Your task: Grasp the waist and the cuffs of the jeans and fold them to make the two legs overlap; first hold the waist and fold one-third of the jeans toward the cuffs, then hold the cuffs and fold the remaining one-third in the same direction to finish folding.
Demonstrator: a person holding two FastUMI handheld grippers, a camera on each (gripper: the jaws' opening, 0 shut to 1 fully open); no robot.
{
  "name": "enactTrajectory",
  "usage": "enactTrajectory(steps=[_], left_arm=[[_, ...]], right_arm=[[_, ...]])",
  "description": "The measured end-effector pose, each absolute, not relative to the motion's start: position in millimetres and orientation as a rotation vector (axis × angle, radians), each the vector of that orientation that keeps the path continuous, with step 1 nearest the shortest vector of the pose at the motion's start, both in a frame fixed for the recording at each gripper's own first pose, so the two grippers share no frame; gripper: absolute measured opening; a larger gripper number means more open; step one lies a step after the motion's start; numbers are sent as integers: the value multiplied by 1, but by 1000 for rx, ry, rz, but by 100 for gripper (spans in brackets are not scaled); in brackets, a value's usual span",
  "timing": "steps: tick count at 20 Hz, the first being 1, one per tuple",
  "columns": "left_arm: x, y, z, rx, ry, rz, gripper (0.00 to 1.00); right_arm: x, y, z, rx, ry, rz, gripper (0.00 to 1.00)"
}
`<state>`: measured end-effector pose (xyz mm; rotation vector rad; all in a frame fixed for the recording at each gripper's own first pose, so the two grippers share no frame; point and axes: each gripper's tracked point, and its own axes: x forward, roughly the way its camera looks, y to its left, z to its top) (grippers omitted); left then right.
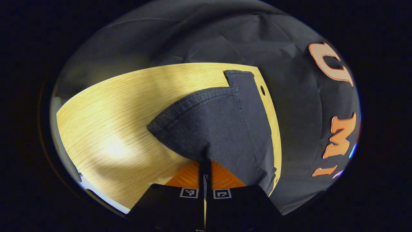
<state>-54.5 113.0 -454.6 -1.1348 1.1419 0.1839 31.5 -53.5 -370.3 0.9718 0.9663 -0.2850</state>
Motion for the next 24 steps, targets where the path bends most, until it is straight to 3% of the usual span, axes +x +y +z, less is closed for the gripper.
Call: enactTrajectory(steps=[3,4,15,24], left_arm=[[-53,114,-443,-1131,1111,161,3],[-54,115,-435,-1130,1085,146,2],[-16,121,-362,-1118,886,7,2],[64,118,-319,-1061,833,-119,2]], right_arm=[[30,-57,-364,985,925,-256,14],[36,-57,-360,1018,900,-270,4],[54,-46,-297,1079,773,-141,4],[105,-26,-222,1080,675,-73,4]])
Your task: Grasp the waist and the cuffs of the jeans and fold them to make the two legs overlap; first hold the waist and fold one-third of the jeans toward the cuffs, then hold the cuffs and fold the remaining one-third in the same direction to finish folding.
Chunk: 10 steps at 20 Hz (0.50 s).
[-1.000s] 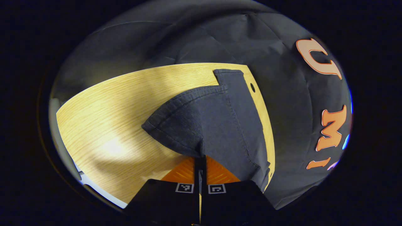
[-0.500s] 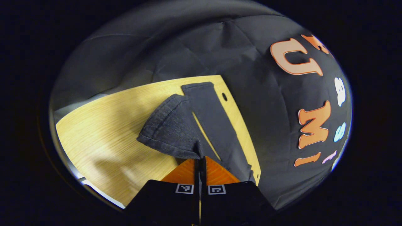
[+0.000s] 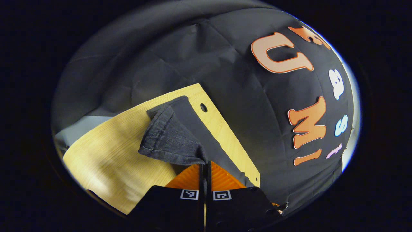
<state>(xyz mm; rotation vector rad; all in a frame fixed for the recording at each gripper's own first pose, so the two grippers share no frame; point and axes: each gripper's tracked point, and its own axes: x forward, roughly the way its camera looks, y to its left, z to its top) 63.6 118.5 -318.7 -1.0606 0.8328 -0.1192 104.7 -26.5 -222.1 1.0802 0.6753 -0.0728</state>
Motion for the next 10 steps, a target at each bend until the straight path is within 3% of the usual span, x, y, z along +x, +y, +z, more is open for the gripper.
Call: enactTrajectory(steps=[10], left_arm=[[146,111,-352,-945,986,-157,2]], right_arm=[[157,-5,-206,1092,704,-157,4]])
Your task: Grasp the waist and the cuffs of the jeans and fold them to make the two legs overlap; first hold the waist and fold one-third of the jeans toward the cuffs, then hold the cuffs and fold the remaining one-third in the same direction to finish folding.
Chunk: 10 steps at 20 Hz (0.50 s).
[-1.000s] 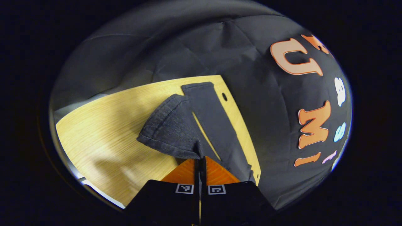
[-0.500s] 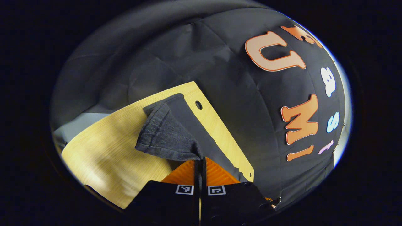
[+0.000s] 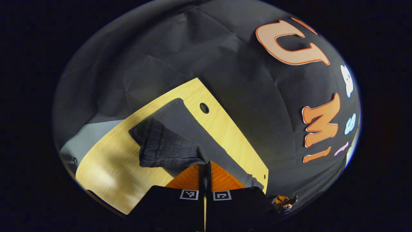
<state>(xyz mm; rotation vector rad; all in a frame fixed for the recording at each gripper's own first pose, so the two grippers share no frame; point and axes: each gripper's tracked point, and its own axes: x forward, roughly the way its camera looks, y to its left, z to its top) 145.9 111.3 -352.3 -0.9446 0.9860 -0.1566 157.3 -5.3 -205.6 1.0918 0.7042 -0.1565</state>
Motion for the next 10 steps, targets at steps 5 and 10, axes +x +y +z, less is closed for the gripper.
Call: enactTrajectory(steps=[5,10], left_arm=[[175,98,-360,-671,1047,-194,2],[198,96,-388,-573,1118,-114,2]], right_arm=[[199,6,-221,1067,770,-124,4],[251,23,-243,1007,839,-89,4]])
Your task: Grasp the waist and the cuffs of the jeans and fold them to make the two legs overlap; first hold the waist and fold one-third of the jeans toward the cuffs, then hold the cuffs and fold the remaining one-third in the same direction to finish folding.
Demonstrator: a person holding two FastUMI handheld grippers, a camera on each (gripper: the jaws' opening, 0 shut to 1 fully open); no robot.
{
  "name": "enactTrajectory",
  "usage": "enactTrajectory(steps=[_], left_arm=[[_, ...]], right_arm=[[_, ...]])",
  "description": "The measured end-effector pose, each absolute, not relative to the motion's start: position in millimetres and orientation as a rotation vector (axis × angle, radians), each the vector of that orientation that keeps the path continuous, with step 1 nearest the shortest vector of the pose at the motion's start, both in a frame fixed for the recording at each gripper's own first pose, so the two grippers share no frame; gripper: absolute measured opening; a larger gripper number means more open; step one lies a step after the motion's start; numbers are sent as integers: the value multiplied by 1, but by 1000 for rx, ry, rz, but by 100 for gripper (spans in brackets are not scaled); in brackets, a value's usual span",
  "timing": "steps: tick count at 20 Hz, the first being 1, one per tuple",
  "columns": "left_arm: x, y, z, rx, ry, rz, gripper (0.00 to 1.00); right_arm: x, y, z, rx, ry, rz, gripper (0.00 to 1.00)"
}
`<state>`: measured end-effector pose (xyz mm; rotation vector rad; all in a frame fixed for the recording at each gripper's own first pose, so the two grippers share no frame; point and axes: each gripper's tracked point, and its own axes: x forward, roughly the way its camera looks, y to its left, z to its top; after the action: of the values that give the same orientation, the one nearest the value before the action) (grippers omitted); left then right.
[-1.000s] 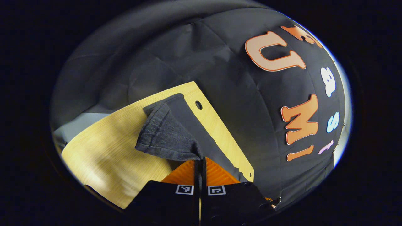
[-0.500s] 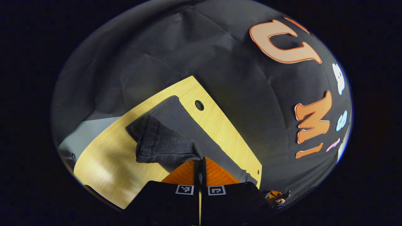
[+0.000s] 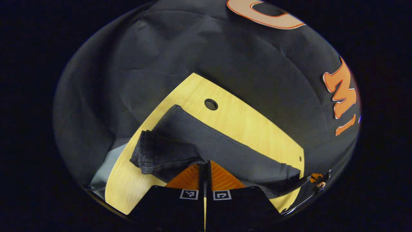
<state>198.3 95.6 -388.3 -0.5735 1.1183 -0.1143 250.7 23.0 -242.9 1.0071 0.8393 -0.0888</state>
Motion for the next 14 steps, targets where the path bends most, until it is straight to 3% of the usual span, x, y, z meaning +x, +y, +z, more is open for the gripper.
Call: enactTrajectory(steps=[2,5,8,9,10,12,13,14], left_arm=[[207,91,-390,-567,1120,-88,3],[216,80,-406,-517,1154,-75,12],[219,88,-413,-391,1148,-74,48],[219,90,-411,-359,1146,-79,59],[220,89,-410,-342,1141,-74,71],[220,90,-401,-301,1133,-74,93],[220,92,-400,-259,1128,-88,96],[217,92,-403,-216,1132,-107,96]], right_arm=[[267,30,-257,988,875,-89,4],[284,39,-270,982,930,-92,4],[290,39,-264,1010,919,-81,7],[290,33,-262,1000,911,-92,14],[289,28,-259,987,899,-96,53],[275,10,-254,939,895,-97,58],[269,1,-257,899,900,-107,65],[261,-10,-264,856,909,-126,95]])
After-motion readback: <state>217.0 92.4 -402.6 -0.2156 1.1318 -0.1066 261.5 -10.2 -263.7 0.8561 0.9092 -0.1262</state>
